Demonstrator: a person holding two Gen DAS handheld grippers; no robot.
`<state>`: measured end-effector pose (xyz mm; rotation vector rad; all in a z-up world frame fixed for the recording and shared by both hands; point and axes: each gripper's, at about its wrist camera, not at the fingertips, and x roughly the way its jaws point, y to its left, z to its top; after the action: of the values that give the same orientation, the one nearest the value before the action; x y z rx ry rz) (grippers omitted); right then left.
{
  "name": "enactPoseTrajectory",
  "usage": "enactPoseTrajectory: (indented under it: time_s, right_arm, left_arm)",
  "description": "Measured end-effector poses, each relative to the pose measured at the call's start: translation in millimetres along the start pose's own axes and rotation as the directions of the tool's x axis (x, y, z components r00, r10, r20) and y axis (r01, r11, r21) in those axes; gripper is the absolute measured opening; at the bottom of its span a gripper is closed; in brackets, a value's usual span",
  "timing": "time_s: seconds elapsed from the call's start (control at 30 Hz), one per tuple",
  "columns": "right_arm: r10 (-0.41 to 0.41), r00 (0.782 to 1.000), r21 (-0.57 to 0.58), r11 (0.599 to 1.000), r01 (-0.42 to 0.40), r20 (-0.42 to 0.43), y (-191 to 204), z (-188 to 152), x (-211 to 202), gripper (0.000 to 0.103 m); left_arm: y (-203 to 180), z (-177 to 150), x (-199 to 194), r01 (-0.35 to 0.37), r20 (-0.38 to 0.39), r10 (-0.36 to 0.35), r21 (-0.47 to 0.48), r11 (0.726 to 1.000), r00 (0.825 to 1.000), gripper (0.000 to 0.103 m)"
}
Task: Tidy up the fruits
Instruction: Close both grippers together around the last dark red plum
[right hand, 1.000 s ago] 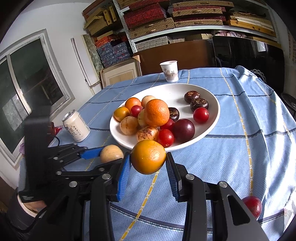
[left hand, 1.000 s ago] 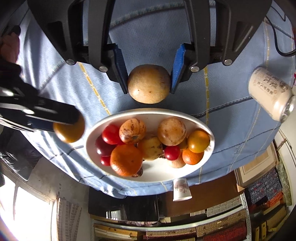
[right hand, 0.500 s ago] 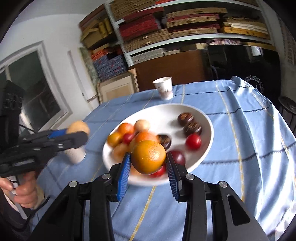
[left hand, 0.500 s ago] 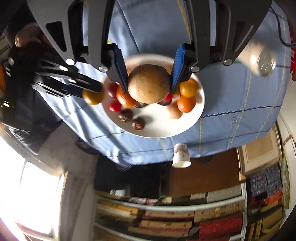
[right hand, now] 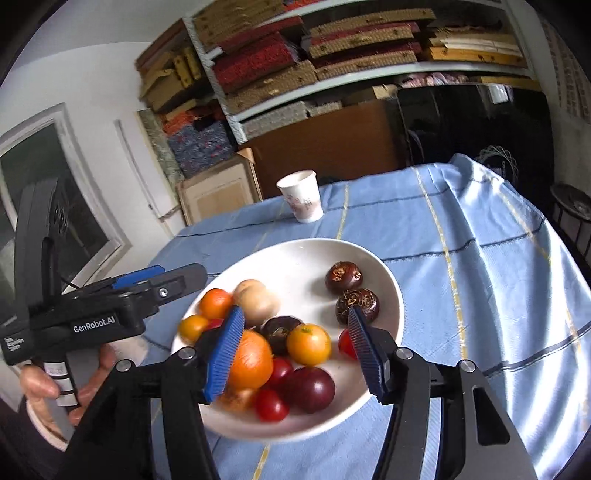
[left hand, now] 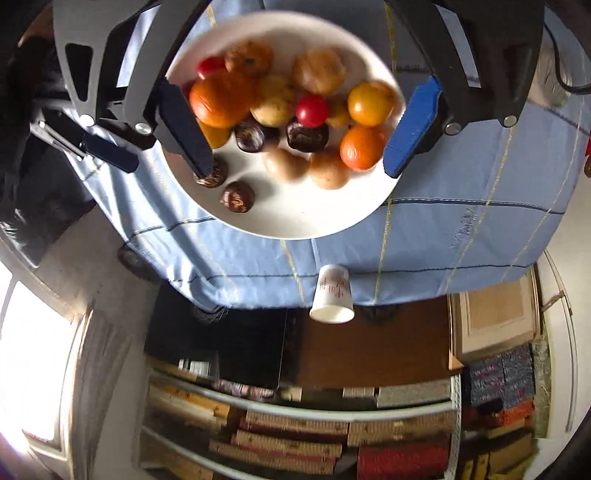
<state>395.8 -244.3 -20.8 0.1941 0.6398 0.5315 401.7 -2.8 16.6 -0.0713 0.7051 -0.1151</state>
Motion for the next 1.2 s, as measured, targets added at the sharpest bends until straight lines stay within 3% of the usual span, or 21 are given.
enactPoseTrajectory:
  time_s: [0.1, 0.17, 0.23, 0.3, 0.4, 0.5, 0.57, 0.63, 0.83, 0.93, 1.03, 1.2]
  right_arm:
    - [0.014, 1.000, -0.024, 1.000, -0.014, 0.017, -1.1, -14.1, -30.5, 0.060]
    - [-0.020, 1.000, -0.048, 0.999, 0.020, 0.011, -5.1, -35.0, -50.8, 0.060]
    - [-0.066, 0.998, -0.072, 0.995, 0.066, 0.001, -10.0, -56.7, -67.5, 0.060]
    - [-0.127, 0.992, -0.095, 0.988, 0.125, -0.012, -13.3, -78.2, -83.5, 0.060]
    - [-0.170, 0.985, -0.130, 0.978, 0.163, -0.041, -18.0, -105.1, -104.2, 0.060]
    - [-0.168, 0.979, -0.151, 0.977, 0.150, -0.117, -23.5, -121.4, -109.1, 0.060]
    - [-0.191, 0.970, -0.188, 0.969, 0.162, -0.152, -27.0, -126.9, -105.4, 0.060]
    - [-0.215, 0.961, -0.217, 0.960, 0.176, -0.172, -31.4, -126.7, -99.1, 0.059]
    - [-0.161, 0.956, -0.282, 0.955, 0.089, -0.244, -42.6, -123.0, -81.1, 0.059]
    - [-0.145, 0.960, -0.302, 0.951, 0.068, -0.240, -42.0, -120.7, -80.5, 0.059]
    - [-0.110, 0.961, -0.307, 0.951, 0.028, -0.255, -42.0, -117.6, -77.5, 0.056]
    - [-0.122, 0.953, -0.302, 0.953, 0.035, -0.276, -46.9, -116.7, -70.5, 0.054]
  left_arm:
    - [-7.9, -23.0, -26.1, 0.000, 0.038, -0.001, 0.017, 1.000, 0.999, 0.096]
    - [-15.2, -44.7, -40.1, 0.015, 0.048, -0.016, 0.028, 1.000, 0.999, 0.097]
    - [-27.6, -63.8, -45.2, 0.055, 0.003, -0.056, 0.040, 0.998, 0.998, 0.097]
    - [-42.1, -79.6, -50.5, 0.144, -0.053, -0.141, 0.073, 0.987, 0.989, 0.097]
    - [-67.9, -94.3, -57.6, 0.265, -0.109, -0.253, 0.111, 0.958, 0.961, 0.097]
    - [-94.3, -98.4, -63.1, 0.358, -0.139, -0.337, 0.171, 0.918, 0.931, 0.097]
    - [-109.3, -96.3, -58.8, 0.424, -0.180, -0.395, 0.172, 0.889, 0.901, 0.097]
    - [-126.2, -93.6, -45.7, 0.501, -0.253, -0.454, 0.169, 0.849, 0.854, 0.096]
    - [-163.5, -101.2, -0.6, 0.499, -0.369, -0.400, 0.226, 0.837, 0.839, 0.067]
    - [-174.8, -108.2, 10.8, 0.486, -0.389, -0.364, 0.284, 0.827, 0.846, 0.066]
    - [-184.3, -111.5, 18.1, 0.499, -0.406, -0.360, 0.317, 0.806, 0.840, 0.064]
    - [-201.1, -117.0, 22.7, 0.502, -0.419, -0.340, 0.377, 0.778, 0.842, 0.062]
